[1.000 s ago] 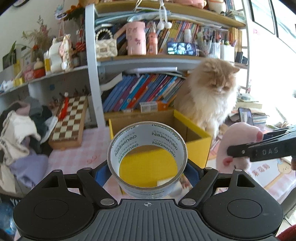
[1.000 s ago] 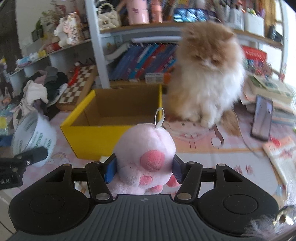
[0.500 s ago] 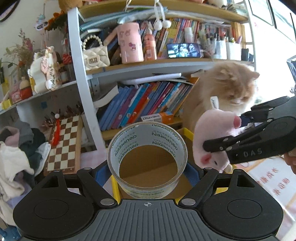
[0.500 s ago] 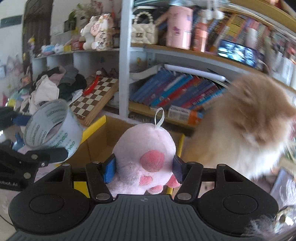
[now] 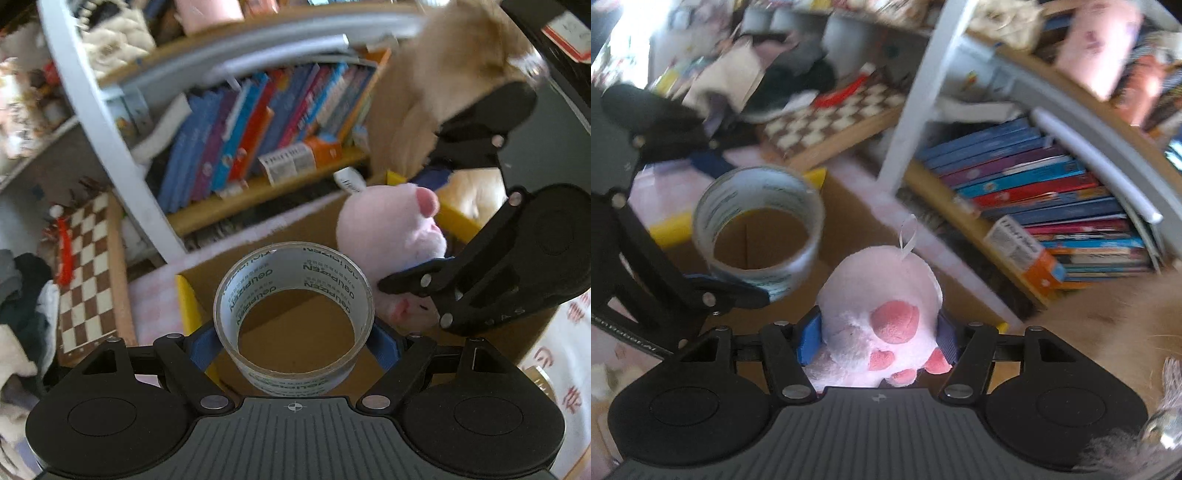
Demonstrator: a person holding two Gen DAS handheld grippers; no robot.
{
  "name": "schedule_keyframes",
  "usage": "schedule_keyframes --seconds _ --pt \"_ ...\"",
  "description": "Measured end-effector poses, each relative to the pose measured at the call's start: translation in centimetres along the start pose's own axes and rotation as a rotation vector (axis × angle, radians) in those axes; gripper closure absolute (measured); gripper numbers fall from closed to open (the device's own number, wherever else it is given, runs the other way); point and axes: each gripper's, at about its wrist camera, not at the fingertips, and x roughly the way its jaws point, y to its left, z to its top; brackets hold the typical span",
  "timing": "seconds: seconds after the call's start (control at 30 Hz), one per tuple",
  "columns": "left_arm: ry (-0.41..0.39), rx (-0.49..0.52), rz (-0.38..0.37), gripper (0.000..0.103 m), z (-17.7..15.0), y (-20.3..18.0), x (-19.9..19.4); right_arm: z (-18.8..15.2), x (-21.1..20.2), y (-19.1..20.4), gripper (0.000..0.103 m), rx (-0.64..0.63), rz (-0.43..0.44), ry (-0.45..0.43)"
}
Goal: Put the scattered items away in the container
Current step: 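Lift the pig with the right tool while the left tool carries the tape roll over the yellow box, then open the left tool to drop the tape roll while the right tool releases the pig into the box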
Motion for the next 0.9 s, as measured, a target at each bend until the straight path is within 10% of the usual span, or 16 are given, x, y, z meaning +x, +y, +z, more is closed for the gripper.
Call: schedule_keyframes --seconds 0.9 --pt "0.251 0.140 -0.009 0.019 1.2 0.4 7.5 -0.1 8.2 -2.6 0.039 -0.101 0.120 0.180"
